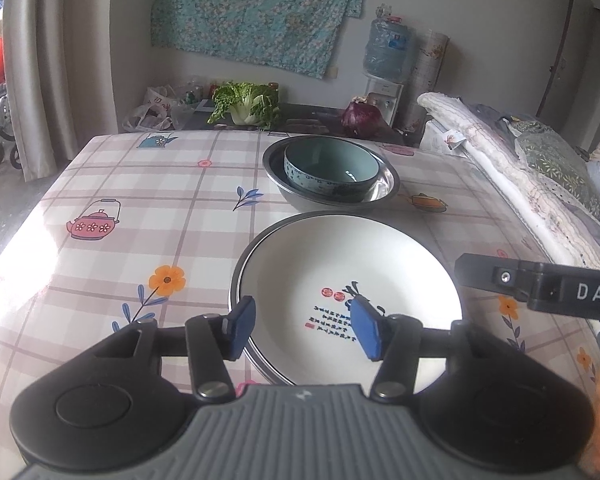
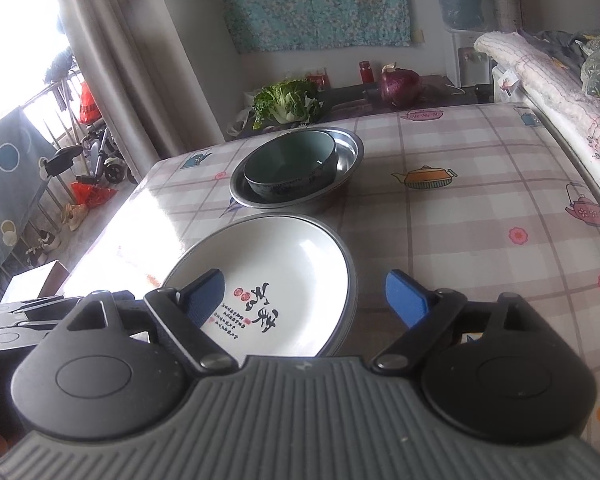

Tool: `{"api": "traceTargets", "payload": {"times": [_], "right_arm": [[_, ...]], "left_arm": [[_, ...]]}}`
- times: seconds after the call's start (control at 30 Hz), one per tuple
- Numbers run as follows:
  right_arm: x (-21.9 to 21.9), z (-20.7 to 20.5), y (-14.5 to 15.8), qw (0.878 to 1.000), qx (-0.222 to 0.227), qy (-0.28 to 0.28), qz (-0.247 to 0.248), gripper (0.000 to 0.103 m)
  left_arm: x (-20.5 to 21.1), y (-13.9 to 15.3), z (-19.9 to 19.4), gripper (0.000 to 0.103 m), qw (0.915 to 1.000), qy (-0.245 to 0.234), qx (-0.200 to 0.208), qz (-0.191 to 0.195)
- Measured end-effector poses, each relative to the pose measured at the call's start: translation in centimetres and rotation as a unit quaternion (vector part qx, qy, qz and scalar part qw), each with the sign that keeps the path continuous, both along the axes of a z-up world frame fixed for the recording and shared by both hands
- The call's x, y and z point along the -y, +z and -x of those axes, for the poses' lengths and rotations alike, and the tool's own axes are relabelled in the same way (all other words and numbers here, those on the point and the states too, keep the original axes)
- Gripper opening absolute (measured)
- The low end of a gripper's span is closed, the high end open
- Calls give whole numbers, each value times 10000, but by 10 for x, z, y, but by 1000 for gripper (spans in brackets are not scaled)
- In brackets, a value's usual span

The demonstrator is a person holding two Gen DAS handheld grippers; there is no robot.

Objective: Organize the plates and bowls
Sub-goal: 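Move both tools toward the steel basin holding the teal bowl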

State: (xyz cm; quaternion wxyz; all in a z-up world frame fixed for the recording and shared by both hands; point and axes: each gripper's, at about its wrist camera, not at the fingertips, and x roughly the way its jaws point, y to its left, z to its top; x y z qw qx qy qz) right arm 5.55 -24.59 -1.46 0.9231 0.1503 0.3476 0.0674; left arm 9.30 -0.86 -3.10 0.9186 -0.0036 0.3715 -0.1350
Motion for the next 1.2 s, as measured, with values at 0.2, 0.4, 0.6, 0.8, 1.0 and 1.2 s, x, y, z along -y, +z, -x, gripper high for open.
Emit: {"api": "traceTargets", "payload": {"times": [0.2,0.4,0.6,0.8,1.0,1.2], "right_arm": [[0,2,-2,10000,-46,11,12,88],[1,1,-5,10000,-98,-7,-5,88],[0,0,-7,9999,-122,18,12,88],[0,-2,-10,9999,-164,41,15,88],[3,0,-13,9998,-212,45,3,88],[5,0,-15,9997,-224,52,-8,88]], "left_arm": [[2,-2,0,56,10000,-5,-16,-89],[4,-1,-1,58,9999,-37,14,-164],[5,-1,-1,59,9998,-17,-3,-202],[8,-1,-6,59,9988,27,-23,-494],[11,9,-12,59,9969,162,-38,-769],[9,18,-19,64,9959,278,-67,-861]]}}
